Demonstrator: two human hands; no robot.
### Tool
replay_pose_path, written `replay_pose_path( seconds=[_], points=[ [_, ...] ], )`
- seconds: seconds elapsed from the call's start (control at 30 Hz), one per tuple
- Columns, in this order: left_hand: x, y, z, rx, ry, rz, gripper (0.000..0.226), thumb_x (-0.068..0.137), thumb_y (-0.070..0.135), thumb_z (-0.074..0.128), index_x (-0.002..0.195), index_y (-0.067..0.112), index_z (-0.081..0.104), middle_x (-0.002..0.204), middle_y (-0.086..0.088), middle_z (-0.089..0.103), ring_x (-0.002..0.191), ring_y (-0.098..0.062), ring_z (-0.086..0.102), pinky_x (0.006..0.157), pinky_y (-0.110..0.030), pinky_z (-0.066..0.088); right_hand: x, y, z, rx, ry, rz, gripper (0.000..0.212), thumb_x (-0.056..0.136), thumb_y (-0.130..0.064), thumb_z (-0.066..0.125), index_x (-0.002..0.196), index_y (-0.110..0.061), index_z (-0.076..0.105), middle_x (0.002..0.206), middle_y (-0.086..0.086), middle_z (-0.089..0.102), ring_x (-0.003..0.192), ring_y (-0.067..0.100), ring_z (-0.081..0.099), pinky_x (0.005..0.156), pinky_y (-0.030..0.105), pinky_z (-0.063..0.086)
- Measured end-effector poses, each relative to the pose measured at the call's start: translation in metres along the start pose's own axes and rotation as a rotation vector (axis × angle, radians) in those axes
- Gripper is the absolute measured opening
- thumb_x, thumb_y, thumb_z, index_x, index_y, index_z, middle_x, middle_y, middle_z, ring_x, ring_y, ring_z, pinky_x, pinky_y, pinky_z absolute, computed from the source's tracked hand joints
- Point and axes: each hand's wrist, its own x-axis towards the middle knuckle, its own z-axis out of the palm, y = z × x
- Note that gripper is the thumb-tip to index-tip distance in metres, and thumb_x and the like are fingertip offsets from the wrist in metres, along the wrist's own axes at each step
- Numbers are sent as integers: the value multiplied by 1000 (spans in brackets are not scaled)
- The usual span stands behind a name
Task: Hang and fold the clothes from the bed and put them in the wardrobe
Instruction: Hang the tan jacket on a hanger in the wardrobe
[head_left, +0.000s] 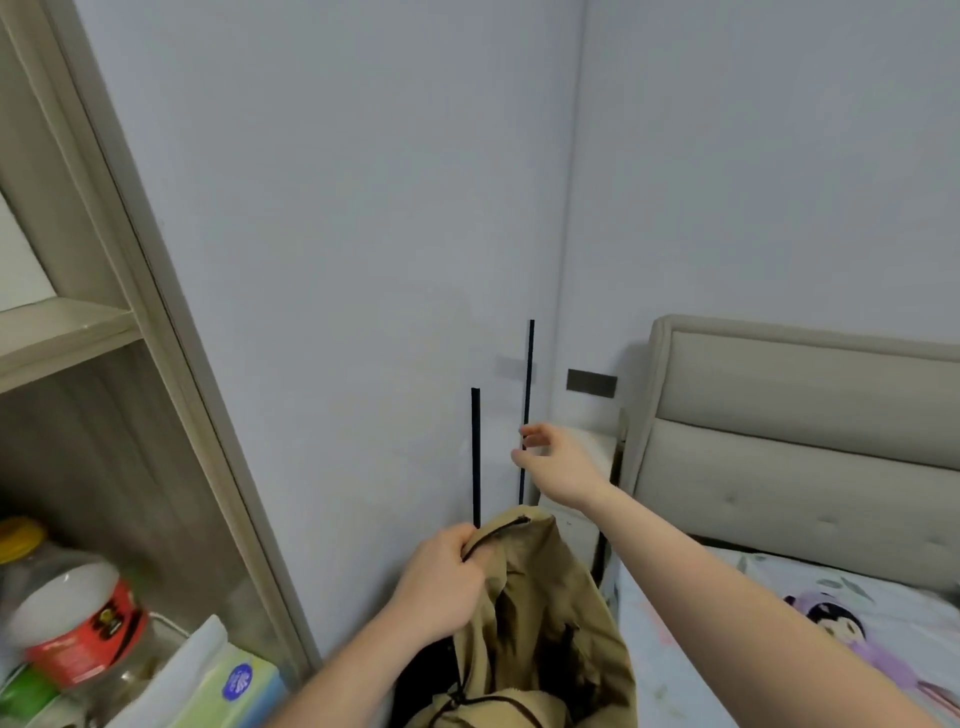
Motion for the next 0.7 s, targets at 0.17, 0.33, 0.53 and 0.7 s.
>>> replay_pose_path(
  seconds=[0.17, 0.33, 0.53, 0.7],
  points=[
    [40, -12, 5, -99, -21, -88, 34, 103, 40, 49, 77, 20, 59, 70, 6, 65, 67, -13, 61, 65, -30, 45, 68, 3, 33, 41, -42, 14, 54, 99, -33, 61, 148, -24, 41, 144, -3, 50, 119, 21, 58, 100, 40, 52],
    [75, -22, 8, -237, -46, -167, 30, 105, 36, 48, 83, 24, 65, 77, 9, 71, 72, -3, 65, 66, -21, 49, 125, 4, 47, 60, -78, -20, 54, 100, -29, 60, 151, -23, 39, 144, -6, 50, 124, 20, 57, 99, 36, 50],
    [97, -26, 16, -279, -12, -206, 26, 104, 36, 49, 91, 24, 68, 84, 10, 74, 77, 0, 67, 66, -17, 48, 163, 10, 55, 78, -73, -43, 17, 98, -21, 62, 114, -16, 58, 107, -7, 63, 89, 8, 63, 68, 17, 45],
    [104, -17, 20, -285, 47, -224, 26, 104, 33, 49, 90, 24, 69, 84, 10, 75, 74, 2, 66, 61, -9, 45, 165, 18, 47, 79, -116, -22, 13, 93, -17, 65, 100, -16, 53, 92, -6, 64, 78, 16, 60, 70, 31, 48]
  ],
)
